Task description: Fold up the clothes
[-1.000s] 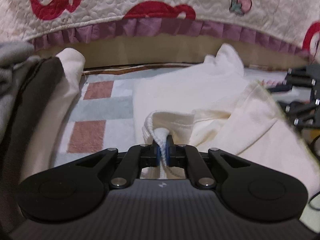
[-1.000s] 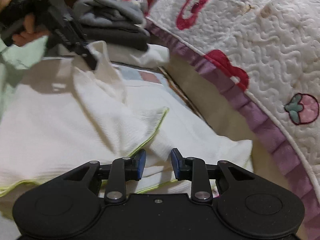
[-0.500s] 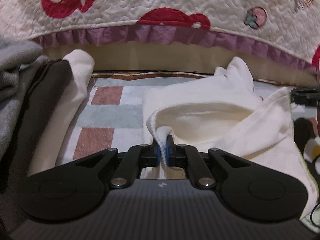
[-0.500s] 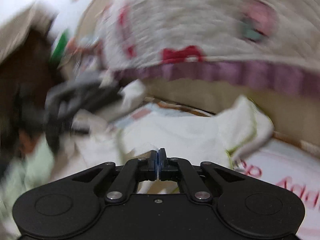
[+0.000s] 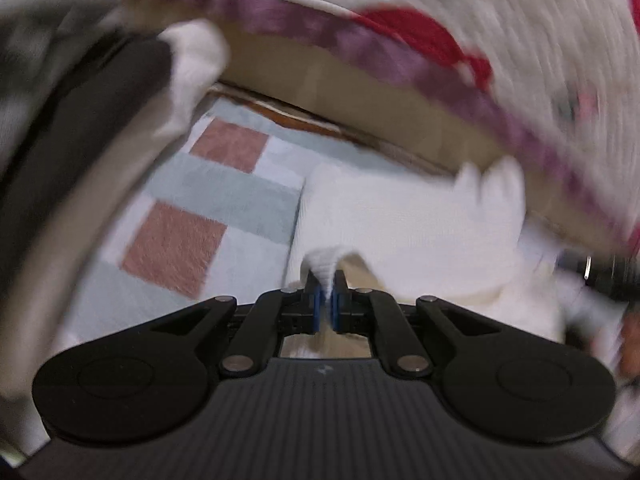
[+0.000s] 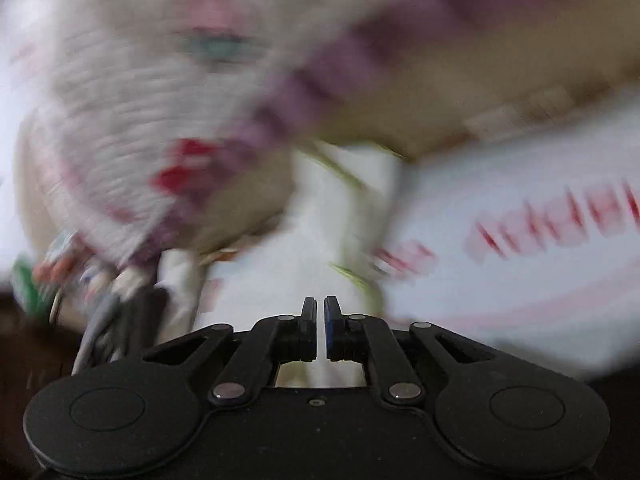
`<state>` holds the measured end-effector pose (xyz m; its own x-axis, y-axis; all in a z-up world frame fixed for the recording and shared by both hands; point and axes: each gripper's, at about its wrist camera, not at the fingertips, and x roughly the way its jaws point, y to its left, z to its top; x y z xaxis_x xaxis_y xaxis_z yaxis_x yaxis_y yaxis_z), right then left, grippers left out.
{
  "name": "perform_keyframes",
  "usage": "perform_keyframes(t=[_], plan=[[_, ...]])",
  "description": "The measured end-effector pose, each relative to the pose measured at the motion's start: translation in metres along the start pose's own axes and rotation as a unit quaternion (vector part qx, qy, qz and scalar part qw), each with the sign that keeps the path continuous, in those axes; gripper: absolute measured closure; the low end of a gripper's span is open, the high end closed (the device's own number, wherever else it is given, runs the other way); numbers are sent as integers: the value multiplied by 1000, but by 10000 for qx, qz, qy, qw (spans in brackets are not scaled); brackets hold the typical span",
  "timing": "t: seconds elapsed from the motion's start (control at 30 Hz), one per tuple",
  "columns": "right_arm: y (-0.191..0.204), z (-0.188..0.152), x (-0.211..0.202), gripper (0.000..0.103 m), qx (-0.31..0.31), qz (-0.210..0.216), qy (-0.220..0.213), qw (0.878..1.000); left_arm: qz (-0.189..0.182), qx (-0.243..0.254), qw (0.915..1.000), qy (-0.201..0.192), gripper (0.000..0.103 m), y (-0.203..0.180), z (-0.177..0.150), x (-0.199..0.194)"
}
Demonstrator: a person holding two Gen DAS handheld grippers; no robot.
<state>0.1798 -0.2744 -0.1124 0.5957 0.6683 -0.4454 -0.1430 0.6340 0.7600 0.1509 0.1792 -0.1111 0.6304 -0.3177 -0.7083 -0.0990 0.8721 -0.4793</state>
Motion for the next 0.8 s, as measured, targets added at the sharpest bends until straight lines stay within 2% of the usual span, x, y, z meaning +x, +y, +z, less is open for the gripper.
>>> perform_keyframes(t=[0.03, 0.07, 0.1, 0.13, 0.17, 0.27, 0.33, 0.43, 0.47, 0.5, 0.53, 0.57, 0.67, 0.7, 0.77, 0.8], plan=[[15, 0, -1, 90, -278, 303, 93, 9991, -171, -589, 9981, -8, 102, 14, 3, 1], [32, -1, -1, 80, -589, 482, 206, 9969, -282, -1034, 9942, -11, 102, 25, 4, 2], [50, -4, 0, 71, -932, 538, 338, 9936, -306, -1223, 9920, -49, 102, 30, 5, 2], [68, -11, 2, 58, -1341, 492, 418, 9889, -208, -985, 9948, -135, 102, 27, 6, 0], [85, -20, 5, 54, -1811, 344, 445, 9818, -135, -721, 9971, -207, 102, 21, 6, -1], [106, -45, 22, 53, -2846, -311, 560, 9565, -87, -149, 9990, -406, 100, 9, 3, -8], [98, -54, 40, 53, -3031, -580, 880, 9471, -200, 137, 9980, -583, 98, 3, 0, -14], [76, -58, 48, 53, -2962, -591, 680, 9509, -321, 519, 9956, -717, 95, -2, -3, -20], [70, -60, 48, 62, -3006, -563, 551, 9505, -330, 562, 9954, -699, 95, -2, -4, -21], [66, -62, 47, 75, -3111, -525, 391, 9481, -320, 581, 9957, -654, 95, -1, -6, -21], [62, -64, 47, 98, -3231, -536, 222, 9446, -287, 623, 9957, -617, 95, -1, -8, -21], [59, -61, 46, 97, -3236, -561, 85, 9445, -233, 707, 9953, -611, 95, 0, -10, -21], [45, -47, 39, 97, -2788, -551, -284, 9583, -72, 932, 9938, -598, 92, 0, -16, -21], [41, -45, 38, 97, -2739, -655, -358, 9589, -20, 949, 9937, -600, 90, 1, -18, -21], [37, -42, 39, 99, -2753, -828, -335, 9572, 55, 976, 9934, -597, 87, 2, -20, -21], [35, -40, 38, 99, -2700, -784, -316, 9591, 32, 977, 9935, -578, 87, 3, -22, -21]])
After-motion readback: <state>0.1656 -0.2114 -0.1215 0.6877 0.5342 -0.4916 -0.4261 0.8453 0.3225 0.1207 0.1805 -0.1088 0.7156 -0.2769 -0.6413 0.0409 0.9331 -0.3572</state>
